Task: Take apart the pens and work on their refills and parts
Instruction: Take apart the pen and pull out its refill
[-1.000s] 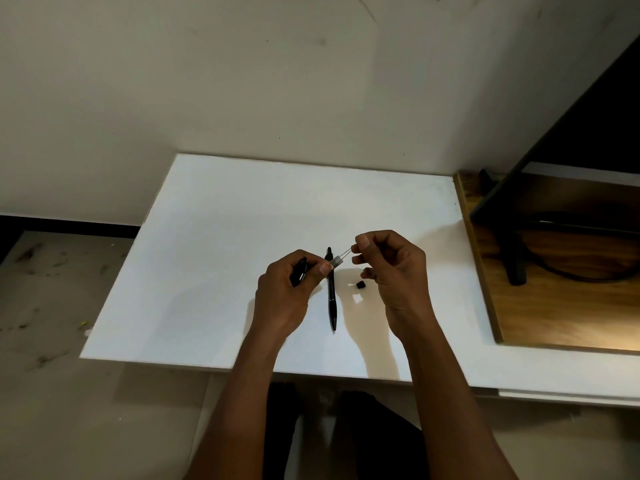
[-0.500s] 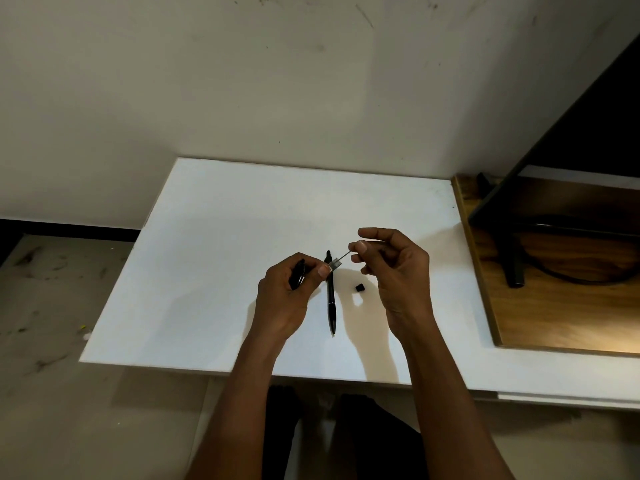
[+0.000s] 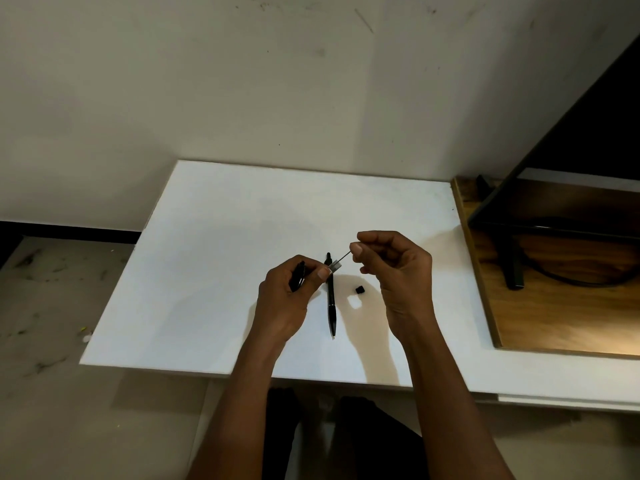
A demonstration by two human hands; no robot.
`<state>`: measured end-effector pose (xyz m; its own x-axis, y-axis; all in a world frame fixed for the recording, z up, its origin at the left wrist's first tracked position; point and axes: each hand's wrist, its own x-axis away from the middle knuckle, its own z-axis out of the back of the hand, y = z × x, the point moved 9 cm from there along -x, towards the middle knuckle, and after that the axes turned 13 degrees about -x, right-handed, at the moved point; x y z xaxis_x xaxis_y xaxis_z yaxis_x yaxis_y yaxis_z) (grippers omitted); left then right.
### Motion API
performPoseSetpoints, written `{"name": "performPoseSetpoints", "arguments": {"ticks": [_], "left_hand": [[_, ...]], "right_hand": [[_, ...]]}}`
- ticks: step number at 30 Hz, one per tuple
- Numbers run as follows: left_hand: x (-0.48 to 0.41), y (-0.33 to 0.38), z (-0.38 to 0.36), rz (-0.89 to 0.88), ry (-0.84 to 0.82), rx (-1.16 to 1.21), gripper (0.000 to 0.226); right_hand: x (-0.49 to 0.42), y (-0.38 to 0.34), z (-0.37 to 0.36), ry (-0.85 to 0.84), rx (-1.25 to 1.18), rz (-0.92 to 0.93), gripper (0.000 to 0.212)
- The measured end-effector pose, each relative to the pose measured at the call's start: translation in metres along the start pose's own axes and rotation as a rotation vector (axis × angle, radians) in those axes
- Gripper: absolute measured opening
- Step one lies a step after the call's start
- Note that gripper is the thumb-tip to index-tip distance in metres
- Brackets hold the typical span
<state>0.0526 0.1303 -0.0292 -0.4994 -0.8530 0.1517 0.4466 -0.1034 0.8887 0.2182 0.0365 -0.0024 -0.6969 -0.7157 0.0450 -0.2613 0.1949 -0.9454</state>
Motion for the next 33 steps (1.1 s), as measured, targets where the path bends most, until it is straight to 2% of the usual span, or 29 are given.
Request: {"name": "performPoseSetpoints", "arguments": {"ticks": [14, 18, 21, 25, 27, 30, 33], "left_hand": [[0.0, -0.003, -0.004, 0.025, -0.035, 0.047, 0.012], [-0.002, -0.004, -0.004, 0.016, -0.034, 0.042, 0.011], [-0.001, -0.003, -0.003, -0.003, -0.023, 0.034, 0.011], [-0.001, 0.002, -0.001, -0.039, 0.022, -0.005, 0.009], [-0.001, 0.004, 0.0, -0.048, 0.049, -0.023, 0.009], [-0.001, 0.004, -0.002, -0.026, 0.056, -0.018, 0.009], [0.0, 0.009, -0.005, -0.037, 0.07, -0.087, 0.011]], "right_hand": [[0.0, -0.002, 0.0, 0.016, 0.018, 0.028, 0.013], [-0.001, -0.01, 0.006, 0.06, 0.013, 0.095, 0.016], [-0.001, -0.013, 0.018, 0.154, -0.049, 0.123, 0.015], [0.0, -0.002, 0.037, 0.295, -0.351, 0.023, 0.02], [-0.001, 0.004, 0.043, 0.326, -0.424, -0.041, 0.022], [-0.001, 0.017, 0.041, 0.298, -0.378, -0.176, 0.025], [0.002, 0.03, 0.028, 0.182, -0.249, -0.309, 0.02]]}}
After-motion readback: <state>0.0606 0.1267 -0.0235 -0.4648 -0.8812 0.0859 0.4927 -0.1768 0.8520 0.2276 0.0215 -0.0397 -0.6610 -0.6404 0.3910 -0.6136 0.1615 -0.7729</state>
